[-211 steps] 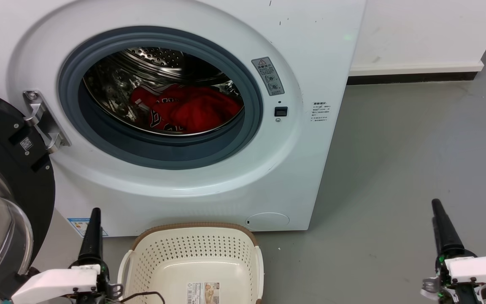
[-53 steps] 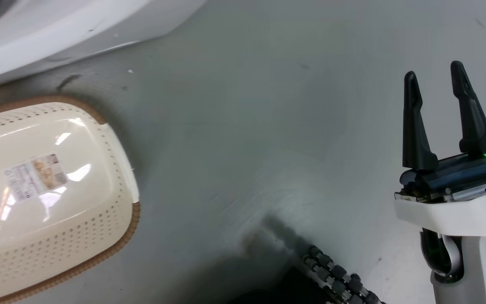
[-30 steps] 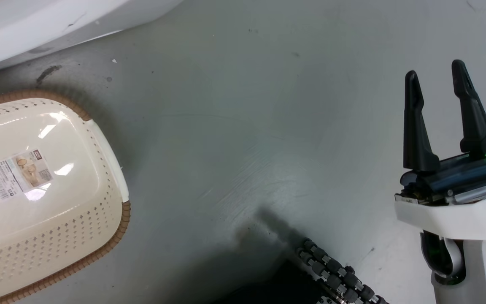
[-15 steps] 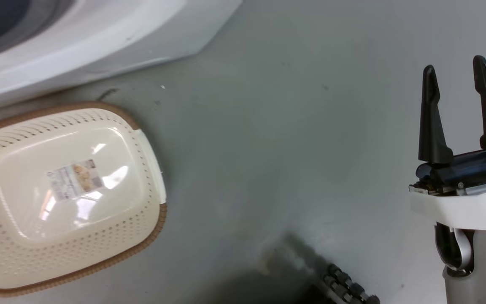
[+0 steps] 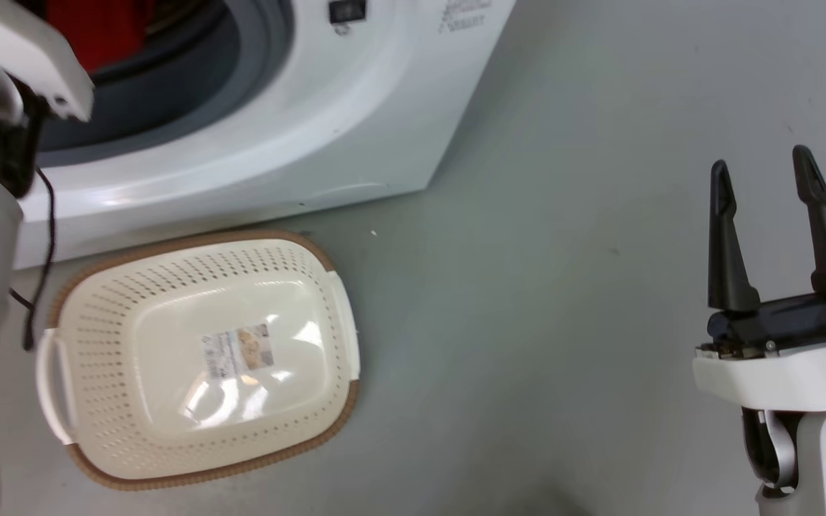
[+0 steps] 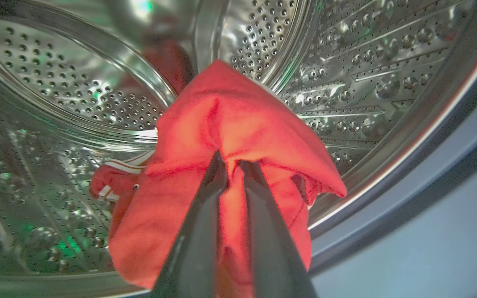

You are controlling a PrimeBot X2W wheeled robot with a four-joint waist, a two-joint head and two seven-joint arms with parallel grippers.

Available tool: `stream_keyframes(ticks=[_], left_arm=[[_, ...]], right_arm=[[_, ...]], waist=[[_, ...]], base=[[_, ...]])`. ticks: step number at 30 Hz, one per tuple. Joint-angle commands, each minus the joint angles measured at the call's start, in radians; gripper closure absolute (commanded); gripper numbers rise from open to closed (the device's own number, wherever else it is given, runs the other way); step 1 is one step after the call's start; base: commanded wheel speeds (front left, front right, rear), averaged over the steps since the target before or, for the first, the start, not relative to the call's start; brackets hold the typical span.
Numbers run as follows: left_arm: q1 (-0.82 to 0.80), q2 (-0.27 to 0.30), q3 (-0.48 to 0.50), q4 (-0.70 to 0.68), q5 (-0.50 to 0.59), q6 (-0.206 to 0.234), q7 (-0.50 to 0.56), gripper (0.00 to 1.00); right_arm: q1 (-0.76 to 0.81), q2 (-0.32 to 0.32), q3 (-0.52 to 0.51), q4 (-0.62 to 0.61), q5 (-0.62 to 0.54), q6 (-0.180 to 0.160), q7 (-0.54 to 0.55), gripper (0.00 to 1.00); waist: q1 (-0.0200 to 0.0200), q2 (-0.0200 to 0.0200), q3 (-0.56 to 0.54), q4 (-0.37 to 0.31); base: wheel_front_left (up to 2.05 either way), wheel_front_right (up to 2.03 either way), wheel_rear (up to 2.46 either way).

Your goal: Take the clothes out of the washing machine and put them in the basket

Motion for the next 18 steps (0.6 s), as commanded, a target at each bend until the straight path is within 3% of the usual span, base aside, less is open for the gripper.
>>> stream_keyframes(ticks=[1,7,14,18], left_arm=[[0.049,-0.013,0.010,-0.014,-0.008,0.006,-0.034,1.00],[0.209,-0.045,0.028,-0.119,-0.011,0.028,-0.066,1.00],[0.423,-0.074,0.093,-0.347,-0.019,0.067,-0.067,1.00],[0.557,-0.095,0.119,-0.488,-0.012,0.113,-0.066,1.00]], right_arm=[[0.021,0.001,-0.004,0.006,-0.007,-0.001,-0.002,0.00],[0.060,0.001,-0.001,0.021,-0.020,-0.001,-0.002,0.00],[0.097,0.001,-0.010,0.031,-0.034,-0.001,-0.002,0.00],[0.111,0.001,-0.026,0.035,-0.036,-0.001,-0.002,0.00]], waist=[[0.0001,0.0000,-0.084,0.059],[0.0001,0.0000,-0.175,0.103],[0.0001,0.0000,-0.264,0.144],[0.0001,0.0000,-0.304,0.166]], base=[[0.00,0.00,0.00],[0.00,0.00,0.00],[0.00,0.00,0.00],[0.00,0.00,0.00]])
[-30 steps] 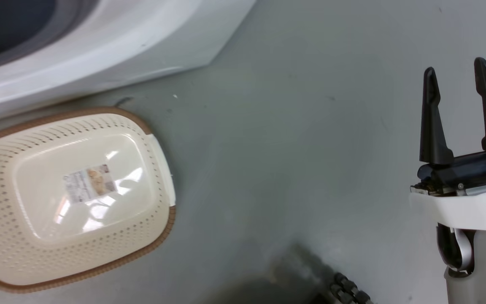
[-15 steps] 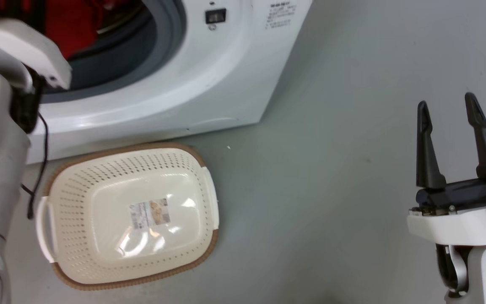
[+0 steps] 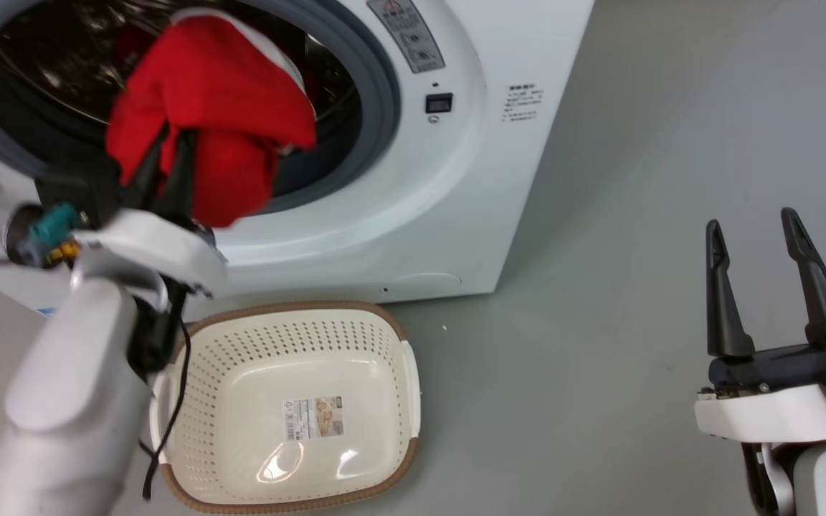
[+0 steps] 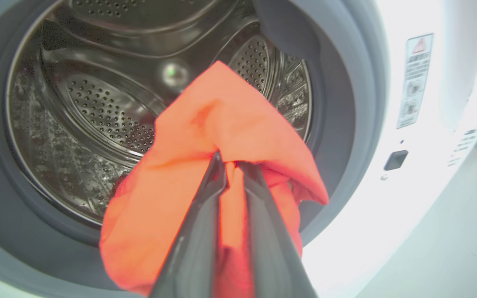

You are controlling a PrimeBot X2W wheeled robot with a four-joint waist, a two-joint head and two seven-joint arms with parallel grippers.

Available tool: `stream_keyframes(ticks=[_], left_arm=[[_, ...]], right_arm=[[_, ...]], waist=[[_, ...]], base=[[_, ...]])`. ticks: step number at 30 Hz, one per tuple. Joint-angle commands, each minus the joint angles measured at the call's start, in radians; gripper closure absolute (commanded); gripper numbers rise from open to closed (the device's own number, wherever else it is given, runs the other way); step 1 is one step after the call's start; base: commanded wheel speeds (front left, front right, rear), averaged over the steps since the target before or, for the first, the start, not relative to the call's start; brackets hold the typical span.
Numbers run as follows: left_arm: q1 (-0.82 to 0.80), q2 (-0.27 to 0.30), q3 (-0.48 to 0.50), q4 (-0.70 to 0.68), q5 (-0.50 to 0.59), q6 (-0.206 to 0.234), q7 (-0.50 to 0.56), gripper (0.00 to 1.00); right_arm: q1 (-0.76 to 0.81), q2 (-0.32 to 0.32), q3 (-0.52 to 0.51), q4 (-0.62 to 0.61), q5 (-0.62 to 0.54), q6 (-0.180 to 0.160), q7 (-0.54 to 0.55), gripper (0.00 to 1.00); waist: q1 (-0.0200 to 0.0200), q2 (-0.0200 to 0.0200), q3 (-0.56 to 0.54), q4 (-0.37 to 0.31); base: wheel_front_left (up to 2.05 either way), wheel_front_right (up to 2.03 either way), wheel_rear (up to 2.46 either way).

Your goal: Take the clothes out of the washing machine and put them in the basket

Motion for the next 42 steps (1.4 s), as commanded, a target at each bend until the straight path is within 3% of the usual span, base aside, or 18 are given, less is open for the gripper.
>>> stream_keyframes(ticks=[1,10,17,24,32,42], left_arm=[[0.080,-0.015,0.007,-0.070,0.011,0.026,-0.003,1.00],[0.307,-0.043,-0.005,-0.255,-0.004,0.092,0.004,1.00],[0.384,-0.040,-0.037,-0.252,0.003,0.111,0.026,1.00],[0.344,-0.061,-0.062,-0.103,0.002,0.085,0.026,1.00],[0.228,-0.084,-0.074,0.163,0.012,0.015,0.010,1.00],[0.050,-0.127,-0.095,0.477,0.027,-0.020,0.005,1.00]], right_arm=[[0.019,0.001,-0.010,0.002,-0.001,-0.001,-0.002,0.00],[0.042,0.001,-0.037,-0.001,0.013,-0.001,-0.002,0.00],[0.025,0.001,-0.029,-0.013,0.007,-0.001,-0.002,0.00],[-0.007,0.001,-0.029,-0.027,0.001,-0.001,-0.002,0.00],[-0.052,0.001,-0.040,-0.053,0.012,-0.001,-0.002,0.00],[-0.085,0.001,-0.031,-0.084,0.012,-0.001,-0.002,0.00]], waist=[[0.0003,0.0000,-0.042,0.033],[0.0003,0.0000,-0.061,0.065],[0.0003,0.0000,-0.017,0.067],[0.0003,0.0000,0.090,0.042],[0.0003,0.0000,0.246,-0.015],[0.0003,0.0000,0.394,-0.078]], base=[[0.00,0.00,0.00],[0.00,0.00,0.00],[0.00,0.00,0.00],[0.00,0.00,0.00],[0.00,0.00,0.00],[0.00,0.00,0.00]])
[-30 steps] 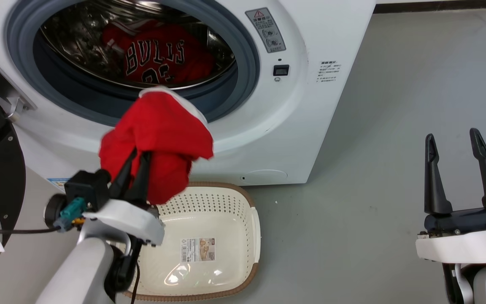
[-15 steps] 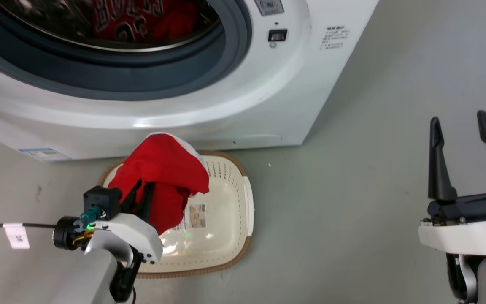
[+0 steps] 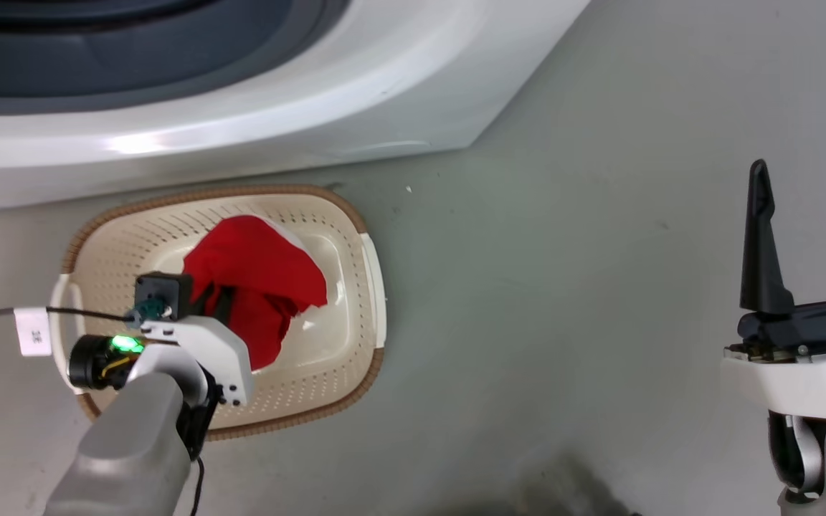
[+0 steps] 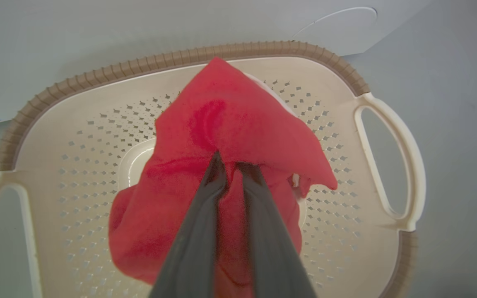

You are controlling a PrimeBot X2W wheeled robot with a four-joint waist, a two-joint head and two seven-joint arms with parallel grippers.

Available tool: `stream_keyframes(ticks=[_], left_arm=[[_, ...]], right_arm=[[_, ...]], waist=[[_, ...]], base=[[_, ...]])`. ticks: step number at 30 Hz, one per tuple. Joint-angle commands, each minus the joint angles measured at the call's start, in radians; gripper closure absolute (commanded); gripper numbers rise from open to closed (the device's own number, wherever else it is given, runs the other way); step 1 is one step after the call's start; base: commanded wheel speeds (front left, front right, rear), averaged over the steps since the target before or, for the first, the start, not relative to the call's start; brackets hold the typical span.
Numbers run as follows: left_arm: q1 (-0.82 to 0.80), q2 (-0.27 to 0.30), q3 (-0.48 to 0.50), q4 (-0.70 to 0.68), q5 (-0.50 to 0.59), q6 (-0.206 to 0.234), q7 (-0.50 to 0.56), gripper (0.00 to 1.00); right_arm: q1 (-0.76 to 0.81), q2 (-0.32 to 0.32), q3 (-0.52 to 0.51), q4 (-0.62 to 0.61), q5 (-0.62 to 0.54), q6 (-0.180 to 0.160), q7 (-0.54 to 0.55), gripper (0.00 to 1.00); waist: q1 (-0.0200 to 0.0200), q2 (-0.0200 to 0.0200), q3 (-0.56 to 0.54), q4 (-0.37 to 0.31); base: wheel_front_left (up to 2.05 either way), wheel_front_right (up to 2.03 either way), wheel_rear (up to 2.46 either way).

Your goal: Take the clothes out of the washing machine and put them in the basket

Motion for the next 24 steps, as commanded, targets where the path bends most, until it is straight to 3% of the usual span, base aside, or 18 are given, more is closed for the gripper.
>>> stream_keyframes(ticks=[1,10,14,15,24], left_arm=[[-0.041,-0.002,-0.002,0.033,0.001,-0.005,-0.005,1.00],[-0.177,-0.027,-0.013,0.210,0.026,-0.009,-0.012,1.00],[-0.182,-0.037,-0.002,0.223,0.025,-0.001,-0.011,0.99],[-0.181,-0.039,0.000,0.221,0.028,0.002,-0.011,0.00],[-0.111,-0.045,0.041,0.158,0.043,0.013,-0.011,0.00]], right_arm=[[-0.021,0.002,0.001,-0.015,-0.002,-0.001,-0.002,0.00],[-0.041,0.002,-0.001,-0.043,-0.024,-0.001,-0.002,0.00],[-0.043,0.002,0.000,-0.041,-0.032,-0.001,-0.002,0.00],[-0.043,0.002,-0.001,-0.038,-0.033,-0.001,-0.002,0.00],[-0.046,0.002,0.008,-0.009,-0.040,-0.001,-0.002,0.00]], waist=[[-0.0002,0.0000,0.062,-0.033],[-0.0002,0.0000,0.167,-0.040],[-0.0002,0.0000,0.175,-0.034],[-0.0002,0.0000,0.173,-0.032],[-0.0002,0.0000,0.093,-0.008]], base=[[0.00,0.00,0.00],[0.00,0.00,0.00],[0.00,0.00,0.00],[0.00,0.00,0.00],[0.00,0.00,0.00]])
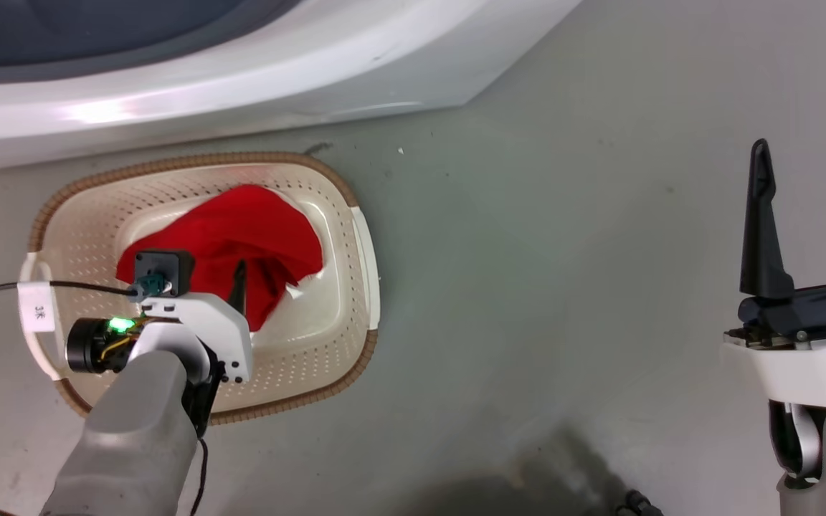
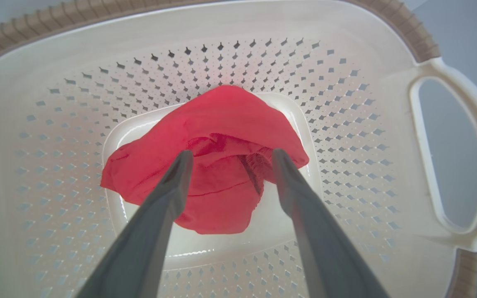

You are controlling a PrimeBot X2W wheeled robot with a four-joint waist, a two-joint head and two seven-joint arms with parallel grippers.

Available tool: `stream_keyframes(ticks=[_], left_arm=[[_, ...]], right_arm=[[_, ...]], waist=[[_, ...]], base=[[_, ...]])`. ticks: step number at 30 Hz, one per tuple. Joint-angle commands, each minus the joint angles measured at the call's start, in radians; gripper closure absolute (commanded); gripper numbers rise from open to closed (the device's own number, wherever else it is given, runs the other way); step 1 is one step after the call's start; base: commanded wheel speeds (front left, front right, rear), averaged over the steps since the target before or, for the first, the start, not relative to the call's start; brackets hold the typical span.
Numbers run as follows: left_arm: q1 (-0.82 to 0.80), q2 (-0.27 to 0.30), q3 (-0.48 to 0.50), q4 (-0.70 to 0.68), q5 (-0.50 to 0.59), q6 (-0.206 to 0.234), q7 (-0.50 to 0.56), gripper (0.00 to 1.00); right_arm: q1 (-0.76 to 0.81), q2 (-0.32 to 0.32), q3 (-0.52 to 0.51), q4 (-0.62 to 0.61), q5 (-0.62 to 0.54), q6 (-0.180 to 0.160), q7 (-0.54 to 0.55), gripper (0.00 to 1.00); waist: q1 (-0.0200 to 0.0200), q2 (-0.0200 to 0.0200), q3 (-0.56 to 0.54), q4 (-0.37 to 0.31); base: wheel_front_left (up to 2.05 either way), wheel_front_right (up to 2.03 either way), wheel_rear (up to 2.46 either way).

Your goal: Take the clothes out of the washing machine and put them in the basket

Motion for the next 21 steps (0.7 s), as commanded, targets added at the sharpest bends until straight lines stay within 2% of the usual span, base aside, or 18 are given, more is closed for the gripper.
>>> stream_keyframes(ticks=[1,8,12,21], left_arm=[[0.029,0.001,0.016,-0.021,0.004,-0.002,-0.003,0.00],[0.141,-0.004,0.072,-0.138,0.038,-0.007,-0.003,0.00],[0.211,-0.005,0.114,-0.241,0.071,-0.026,-0.003,0.00],[0.345,-0.031,0.228,-0.466,0.153,-0.038,-0.003,0.00]], right_arm=[[-0.007,0.002,0.005,0.010,0.001,-0.001,-0.002,0.00],[0.028,0.001,0.010,0.051,0.000,-0.001,-0.002,0.00],[0.043,0.001,0.014,0.066,-0.006,-0.001,-0.002,0.00],[0.068,0.001,0.004,0.086,0.004,-0.001,-0.002,0.00]], waist=[[-0.0001,-0.0001,-0.045,0.014],[-0.0001,-0.0001,-0.172,0.055],[-0.0001,-0.0001,-0.238,0.077],[-0.0001,-0.0001,-0.331,0.107]], base=[[0.00,0.00,0.00],[0.00,0.00,0.00],[0.00,0.00,0.00],[0.00,0.00,0.00]])
